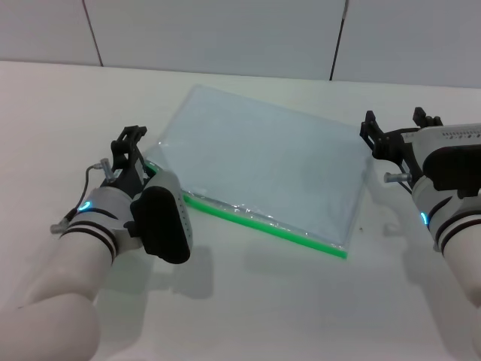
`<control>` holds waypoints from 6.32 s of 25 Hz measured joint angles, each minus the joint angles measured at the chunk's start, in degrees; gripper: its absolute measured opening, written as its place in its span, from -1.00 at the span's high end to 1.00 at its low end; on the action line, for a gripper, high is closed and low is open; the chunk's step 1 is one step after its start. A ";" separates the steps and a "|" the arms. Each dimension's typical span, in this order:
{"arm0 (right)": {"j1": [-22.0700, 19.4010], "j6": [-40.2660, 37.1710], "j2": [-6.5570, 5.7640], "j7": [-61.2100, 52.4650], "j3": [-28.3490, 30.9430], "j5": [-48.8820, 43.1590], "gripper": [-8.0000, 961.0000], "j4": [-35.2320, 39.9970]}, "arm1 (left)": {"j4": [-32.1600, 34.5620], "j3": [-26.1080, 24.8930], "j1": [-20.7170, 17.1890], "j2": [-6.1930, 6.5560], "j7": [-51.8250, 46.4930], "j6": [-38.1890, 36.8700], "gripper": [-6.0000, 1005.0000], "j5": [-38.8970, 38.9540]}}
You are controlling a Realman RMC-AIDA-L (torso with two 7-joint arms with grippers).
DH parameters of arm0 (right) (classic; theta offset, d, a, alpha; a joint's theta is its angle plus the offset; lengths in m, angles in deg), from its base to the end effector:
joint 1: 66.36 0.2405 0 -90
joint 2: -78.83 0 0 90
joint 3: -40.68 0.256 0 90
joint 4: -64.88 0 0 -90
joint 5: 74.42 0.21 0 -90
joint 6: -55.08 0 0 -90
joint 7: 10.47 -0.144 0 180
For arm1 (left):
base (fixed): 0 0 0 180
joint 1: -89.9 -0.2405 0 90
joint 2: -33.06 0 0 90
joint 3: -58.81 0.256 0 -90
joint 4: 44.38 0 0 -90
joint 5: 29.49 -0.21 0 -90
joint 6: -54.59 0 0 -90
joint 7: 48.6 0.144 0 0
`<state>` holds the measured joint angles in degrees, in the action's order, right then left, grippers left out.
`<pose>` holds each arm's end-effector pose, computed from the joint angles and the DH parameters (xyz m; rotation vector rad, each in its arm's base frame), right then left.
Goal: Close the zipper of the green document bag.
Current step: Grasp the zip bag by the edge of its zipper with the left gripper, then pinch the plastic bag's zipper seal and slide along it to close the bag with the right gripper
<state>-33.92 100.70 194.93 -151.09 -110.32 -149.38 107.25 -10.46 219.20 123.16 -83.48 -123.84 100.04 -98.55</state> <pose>0.2420 0.3658 -0.0867 -1.6907 0.7256 0.4389 -0.2857 0.3528 -0.0902 -1.8485 0.3706 0.5419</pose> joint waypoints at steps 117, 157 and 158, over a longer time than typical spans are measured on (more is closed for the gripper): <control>1.17 -4.86 -0.53 0.08 -11.05 -28.92 -0.57 9.67 | 6.60 3.35 -0.88 -0.18 -1.39 11.71 0.88 -17.40; 1.84 -4.14 -0.35 0.04 -10.97 -28.92 0.45 7.22 | 7.39 3.34 -0.86 -0.18 -1.23 11.82 0.88 -21.85; 1.84 -4.13 -0.35 -0.01 -10.97 -28.92 0.47 7.16 | 7.44 3.34 -0.89 -0.18 -1.22 11.84 0.88 -22.03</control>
<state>-32.08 96.56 194.58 -151.09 -121.29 -178.30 114.41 -3.02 222.54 122.27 -83.65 -125.07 111.88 -120.58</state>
